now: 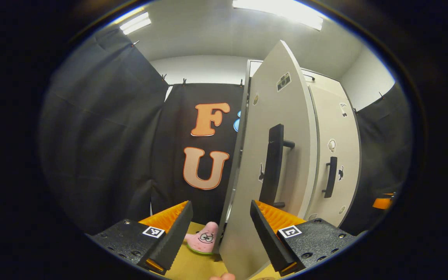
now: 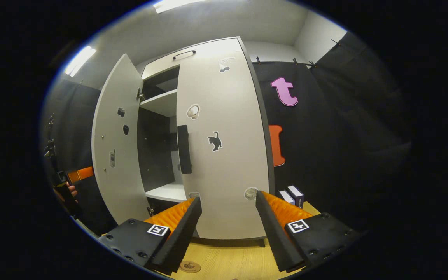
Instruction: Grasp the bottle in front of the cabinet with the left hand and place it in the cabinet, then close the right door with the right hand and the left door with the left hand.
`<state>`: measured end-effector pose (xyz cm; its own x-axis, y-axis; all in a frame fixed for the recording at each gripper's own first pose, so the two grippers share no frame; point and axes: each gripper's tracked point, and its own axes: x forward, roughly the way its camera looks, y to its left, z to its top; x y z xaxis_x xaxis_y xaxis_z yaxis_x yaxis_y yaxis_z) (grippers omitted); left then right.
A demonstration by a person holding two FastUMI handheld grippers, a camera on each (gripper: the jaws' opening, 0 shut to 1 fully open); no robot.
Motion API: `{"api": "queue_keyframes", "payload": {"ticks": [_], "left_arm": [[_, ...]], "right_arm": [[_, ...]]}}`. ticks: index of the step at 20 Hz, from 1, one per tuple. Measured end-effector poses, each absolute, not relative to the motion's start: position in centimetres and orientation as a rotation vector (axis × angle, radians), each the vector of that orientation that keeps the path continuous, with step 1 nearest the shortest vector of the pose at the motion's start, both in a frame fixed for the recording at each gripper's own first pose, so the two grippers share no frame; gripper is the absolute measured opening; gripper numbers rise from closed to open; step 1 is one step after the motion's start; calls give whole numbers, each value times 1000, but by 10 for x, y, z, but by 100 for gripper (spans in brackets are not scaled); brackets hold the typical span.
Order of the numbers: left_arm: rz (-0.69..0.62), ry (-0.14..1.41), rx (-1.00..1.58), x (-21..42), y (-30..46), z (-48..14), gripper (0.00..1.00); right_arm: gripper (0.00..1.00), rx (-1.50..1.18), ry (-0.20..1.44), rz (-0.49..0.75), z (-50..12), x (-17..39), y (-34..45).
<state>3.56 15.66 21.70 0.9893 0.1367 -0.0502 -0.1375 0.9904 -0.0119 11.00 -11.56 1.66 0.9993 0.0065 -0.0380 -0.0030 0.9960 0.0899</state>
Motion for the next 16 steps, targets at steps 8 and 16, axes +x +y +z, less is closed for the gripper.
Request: {"api": "queue_keyframes", "payload": {"ticks": [8,16], "left_arm": [[2,54,-53,59,92,203,93],[-134,63,-59,80,29,192,93]], "right_arm": [[94,55,21,-66,25,95,-143],[94,56,7,-114,28,91,-157]]}}
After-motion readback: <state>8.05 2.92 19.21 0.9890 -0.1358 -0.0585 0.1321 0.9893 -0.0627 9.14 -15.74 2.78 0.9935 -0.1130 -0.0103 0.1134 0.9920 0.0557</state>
